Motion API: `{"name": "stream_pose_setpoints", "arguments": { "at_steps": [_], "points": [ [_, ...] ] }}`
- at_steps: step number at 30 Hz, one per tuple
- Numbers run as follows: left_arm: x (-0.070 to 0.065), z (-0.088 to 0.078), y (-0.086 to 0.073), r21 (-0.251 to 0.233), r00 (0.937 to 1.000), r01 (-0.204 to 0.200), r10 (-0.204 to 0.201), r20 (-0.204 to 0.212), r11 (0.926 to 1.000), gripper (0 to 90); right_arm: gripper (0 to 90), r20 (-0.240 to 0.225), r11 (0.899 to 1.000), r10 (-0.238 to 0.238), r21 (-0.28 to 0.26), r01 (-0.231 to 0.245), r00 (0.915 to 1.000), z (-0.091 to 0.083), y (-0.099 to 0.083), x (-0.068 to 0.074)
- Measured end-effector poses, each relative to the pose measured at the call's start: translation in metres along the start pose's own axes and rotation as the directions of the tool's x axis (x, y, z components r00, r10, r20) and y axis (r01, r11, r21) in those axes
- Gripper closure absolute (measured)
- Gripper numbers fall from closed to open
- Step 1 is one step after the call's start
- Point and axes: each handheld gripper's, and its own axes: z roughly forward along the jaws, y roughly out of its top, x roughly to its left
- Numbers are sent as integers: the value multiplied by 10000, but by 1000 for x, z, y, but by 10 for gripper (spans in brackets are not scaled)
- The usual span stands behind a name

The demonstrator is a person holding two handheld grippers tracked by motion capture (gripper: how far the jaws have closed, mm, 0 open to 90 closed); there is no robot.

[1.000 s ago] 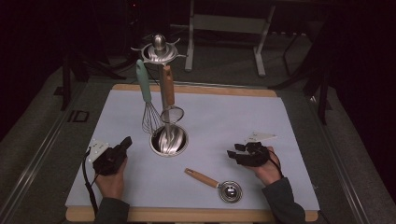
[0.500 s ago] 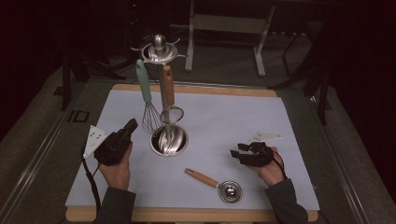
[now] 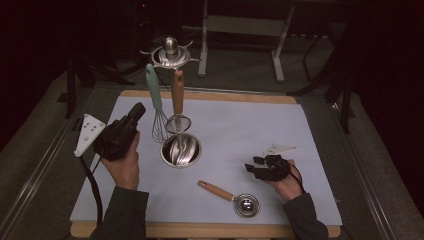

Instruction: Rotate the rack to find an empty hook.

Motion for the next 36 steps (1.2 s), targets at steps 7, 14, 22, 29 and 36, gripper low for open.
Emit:
{"name": "stream_pose_setpoints", "arguments": {
  "at_steps": [7, 14, 22, 29, 36],
  "points": [
    [-11, 6, 26, -590, 9991, -332, 347, 247, 9977, 900, 512, 4, 10000, 15, -4, -15, 10000, 0, 0, 0],
    [-21, 14, 42, -888, 9964, -728, 764, 378, 9934, 900, 513, 24, 10000, 30, -1, -30, 10000, -1, -1, -1],
    [-26, 17, 54, -1157, 9948, -885, 937, 396, 9893, 900, 514, 33, 10000, 47, -18, -47, 10000, -1, -1, -2],
    [-26, 19, 62, -1322, 9939, -978, 1036, 376, 9864, 900, 513, 27, 10000, 7, -3, -7, 10000, -1, -1, -1],
    [-27, 23, 69, -1412, 9937, -980, 1046, 403, 9851, 900, 513, 23, 10000, 26, -2, -26, 10000, -1, -2, -1]
  ]
}}
